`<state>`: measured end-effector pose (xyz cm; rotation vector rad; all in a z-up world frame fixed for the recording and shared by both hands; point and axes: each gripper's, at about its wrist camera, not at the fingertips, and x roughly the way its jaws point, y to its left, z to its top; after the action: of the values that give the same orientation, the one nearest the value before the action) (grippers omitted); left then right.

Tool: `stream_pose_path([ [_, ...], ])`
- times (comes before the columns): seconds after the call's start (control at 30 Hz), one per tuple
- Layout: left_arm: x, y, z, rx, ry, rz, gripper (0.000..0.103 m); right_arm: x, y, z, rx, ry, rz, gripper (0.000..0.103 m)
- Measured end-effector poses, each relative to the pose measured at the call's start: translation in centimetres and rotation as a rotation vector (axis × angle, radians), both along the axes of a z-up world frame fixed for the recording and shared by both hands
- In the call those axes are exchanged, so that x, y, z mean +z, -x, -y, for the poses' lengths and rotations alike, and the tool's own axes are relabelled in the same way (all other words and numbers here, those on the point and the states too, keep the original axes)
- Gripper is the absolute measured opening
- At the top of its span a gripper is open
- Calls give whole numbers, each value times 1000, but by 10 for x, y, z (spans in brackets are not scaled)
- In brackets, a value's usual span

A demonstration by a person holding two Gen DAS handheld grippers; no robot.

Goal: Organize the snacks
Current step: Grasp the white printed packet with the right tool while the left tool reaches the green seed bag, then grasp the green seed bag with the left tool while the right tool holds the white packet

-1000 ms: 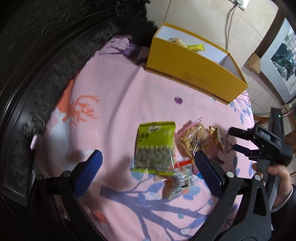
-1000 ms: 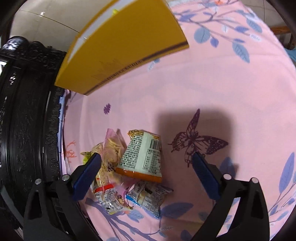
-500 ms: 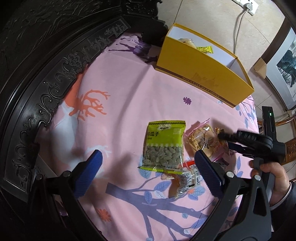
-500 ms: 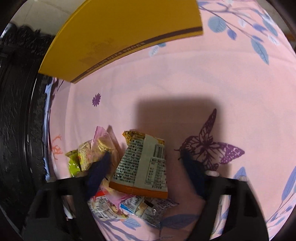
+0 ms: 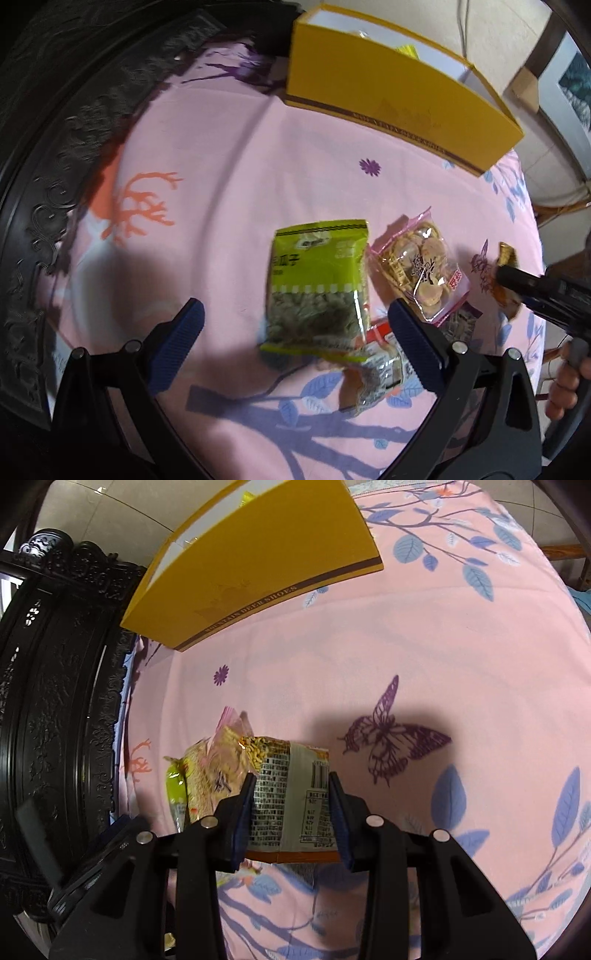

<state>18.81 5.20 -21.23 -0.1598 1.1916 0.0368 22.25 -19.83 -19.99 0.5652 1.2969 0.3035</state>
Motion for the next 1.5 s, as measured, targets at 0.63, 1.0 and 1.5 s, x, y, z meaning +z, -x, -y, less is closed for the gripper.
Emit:
stream_pose_path([
  [0.63, -41, -16, -27, 29, 134, -83, 75, 1, 6, -2, 13, -27, 2, 39],
  [1.0, -46, -10, -65, 134, 120, -113, 79, 1, 6, -13, 42, -36, 1, 39],
  [1.5, -57, -27, -4, 5, -52, -107, 67, 3, 7, -8, 20, -36, 4, 39],
])
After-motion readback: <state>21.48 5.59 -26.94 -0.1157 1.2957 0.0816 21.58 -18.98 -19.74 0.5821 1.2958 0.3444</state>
